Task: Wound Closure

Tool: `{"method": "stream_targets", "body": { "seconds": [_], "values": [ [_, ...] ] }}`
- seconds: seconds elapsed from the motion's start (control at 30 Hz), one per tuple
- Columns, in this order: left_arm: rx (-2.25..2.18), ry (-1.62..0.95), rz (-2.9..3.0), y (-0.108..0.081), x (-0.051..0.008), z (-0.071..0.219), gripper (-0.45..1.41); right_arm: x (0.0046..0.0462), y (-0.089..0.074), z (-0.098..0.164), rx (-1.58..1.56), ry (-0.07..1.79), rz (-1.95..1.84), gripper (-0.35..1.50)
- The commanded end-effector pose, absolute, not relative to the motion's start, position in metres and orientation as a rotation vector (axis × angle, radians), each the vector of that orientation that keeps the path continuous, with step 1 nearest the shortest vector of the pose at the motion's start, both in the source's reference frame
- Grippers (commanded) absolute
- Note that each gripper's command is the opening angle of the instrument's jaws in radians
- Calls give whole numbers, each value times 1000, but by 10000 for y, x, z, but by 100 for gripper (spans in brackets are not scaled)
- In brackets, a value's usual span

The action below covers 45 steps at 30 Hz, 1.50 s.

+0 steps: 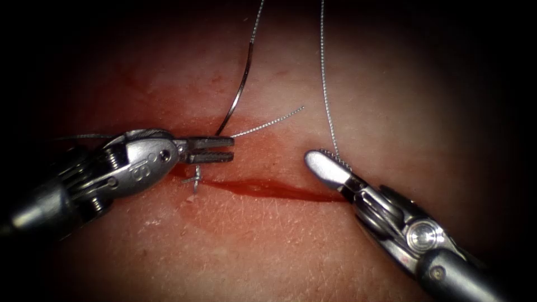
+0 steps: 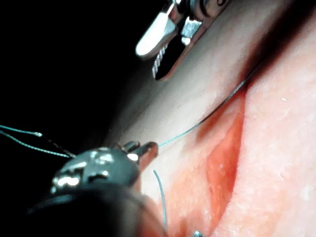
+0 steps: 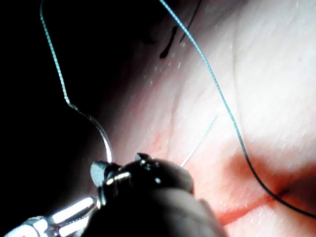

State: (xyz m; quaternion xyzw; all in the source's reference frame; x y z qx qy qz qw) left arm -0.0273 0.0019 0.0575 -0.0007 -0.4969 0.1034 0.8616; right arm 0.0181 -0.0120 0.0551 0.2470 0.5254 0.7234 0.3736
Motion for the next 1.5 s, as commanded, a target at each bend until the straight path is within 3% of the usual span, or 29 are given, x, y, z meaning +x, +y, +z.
{"method": "stream_targets", "body": {
  "seconds": [0.03,0.2,0.67,0.77,0.8,0.83,1.0,1.03,1.07,1.1,1.13,1.17,1.23,1.27,1.3,1.33,1.4,1.47,1.5],
  "values": [
    [-4,-1050,219,28,-279,568,-45,182,-98,555,624,1357,1844,57],
    [17,-1071,245,22,-295,563,-45,199,-80,592,601,1377,1803,86],
    [39,-1101,296,19,-302,565,-45,260,-62,608,634,1373,1653,98],
    [41,-1104,301,19,-302,565,-45,270,-63,607,680,1366,1616,74],
    [39,-1102,300,19,-302,565,-45,271,-62,608,678,1367,1609,46],
    [39,-1102,301,18,-303,565,-45,272,-63,608,765,1348,1656,-30],
    [37,-1102,303,16,-303,565,-45,272,-60,599,694,1302,1741,-35],
    [42,-1098,285,16,-303,566,0,272,-57,597,664,1299,1736,-35],
    [45,-1092,265,16,-303,566,15,271,-56,597,658,1299,1734,-35],
    [51,-1093,217,16,-303,565,19,271,-55,597,657,1299,1734,-35],
    [34,-1095,186,16,-302,565,15,271,-55,598,656,1300,1734,-35],
    [59,-1094,143,13,-300,565,-42,270,-54,602,655,1301,1732,-35],
    [95,-1069,142,14,-301,564,-45,270,-54,603,654,1302,1732,-35],
    [97,-1067,143,16,-302,564,-45,271,-53,603,648,1303,1729,-5],
    [98,-1068,143,18,-302,564,-45,277,-51,602,506,1323,1593,115],
    [99,-1068,143,18,-301,564,-45,283,-51,603,460,1331,1546,135],
    [99,-1068,144,18,-301,564,-45,288,-51,602,457,1344,1547,133],
    [100,-1069,144,19,-301,563,-45,288,-52,602,457,1354,1546,120],
    [100,-1069,144,19,-300,563,-45,287,-52,602,457,1354,1546,123]
  ]
}}
